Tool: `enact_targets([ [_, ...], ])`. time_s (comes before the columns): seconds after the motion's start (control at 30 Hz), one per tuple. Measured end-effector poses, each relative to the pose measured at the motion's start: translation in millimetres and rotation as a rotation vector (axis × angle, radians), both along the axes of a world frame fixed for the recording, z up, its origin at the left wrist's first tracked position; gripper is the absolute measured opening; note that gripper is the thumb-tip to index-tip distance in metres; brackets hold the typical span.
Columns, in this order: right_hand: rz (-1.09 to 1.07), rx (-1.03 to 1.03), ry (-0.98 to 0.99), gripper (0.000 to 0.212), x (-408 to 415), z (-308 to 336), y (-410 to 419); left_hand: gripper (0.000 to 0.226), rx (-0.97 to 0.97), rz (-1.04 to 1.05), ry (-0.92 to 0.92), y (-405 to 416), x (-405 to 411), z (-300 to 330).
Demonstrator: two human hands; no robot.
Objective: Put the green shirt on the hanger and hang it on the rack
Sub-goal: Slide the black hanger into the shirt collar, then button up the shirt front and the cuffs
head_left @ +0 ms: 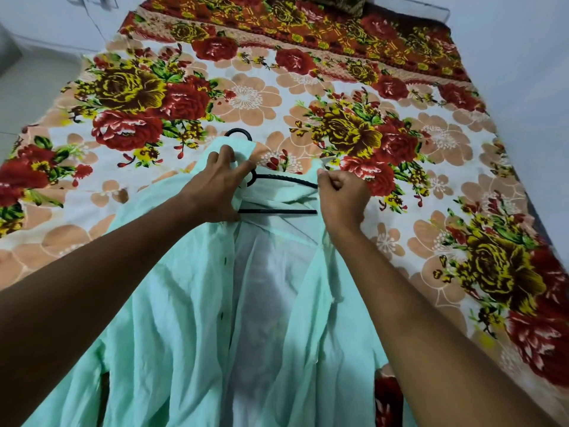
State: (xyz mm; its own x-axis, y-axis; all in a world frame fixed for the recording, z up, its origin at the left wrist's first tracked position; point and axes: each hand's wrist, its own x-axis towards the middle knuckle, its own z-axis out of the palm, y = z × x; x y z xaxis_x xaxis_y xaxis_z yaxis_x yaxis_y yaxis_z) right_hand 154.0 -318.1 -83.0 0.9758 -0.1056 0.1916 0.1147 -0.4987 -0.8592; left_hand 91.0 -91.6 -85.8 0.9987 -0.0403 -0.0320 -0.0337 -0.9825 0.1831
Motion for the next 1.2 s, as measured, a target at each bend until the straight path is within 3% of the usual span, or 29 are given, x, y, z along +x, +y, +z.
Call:
enact_targets([
  [0.17,0.18,0.143,0.071,0.016,-5,10,41,0.13,0.042,0.021,0.008,-2,1,-1],
  [0.27,0.379,0.162,0.292,0.012,-12,-1,65,0.112,0.027,0.045,0.014,-2,4,-3],
  [0.37,0.506,0.15,0.551,0.033,-17,-20,74,0.106,-0.023,0.073,0.018,-2,5,-3],
  [0.43,0.531,0.1,0.595,0.045,-16,-29,72,0.104,-0.107,0.121,-0.02,-2,-1,-6],
  [0.5,0.519,-0.008,0.461,0.048,-19,-33,64,0.084,-0.152,0.15,-0.145,-6,-14,-10],
  [0.6,0.437,-0.14,0.199,0.037,-41,-28,45,0.035,-0.206,0.168,-0.344,-26,-51,-20],
  [0.67,0.436,-0.22,0.036,0.028,-69,-23,30,0.017,-0.283,0.211,-0.353,-46,-85,-22],
  [0.73,0.507,-0.325,-0.079,0.021,-110,-26,16,0.014,-0.308,0.249,-0.259,-64,-125,-26],
  [0.83,0.578,-0.424,-0.075,0.016,-180,-36,-4,0.021,-0.199,0.274,-0.139,-87,-179,-31],
  [1.03,0.454,-0.691,0.039,0.038,-277,-34,-36,0.022,-0.106,0.348,-0.083,-111,-252,-27],
  [1.13,0.319,-0.608,0.136,0.037,-300,-30,-47,0.02,-0.136,0.39,-0.095,-115,-274,-30],
  [1.2,0.255,-0.43,0.148,0.026,-306,-27,-50,0.026,-0.232,0.409,-0.112,-115,-281,-32],
])
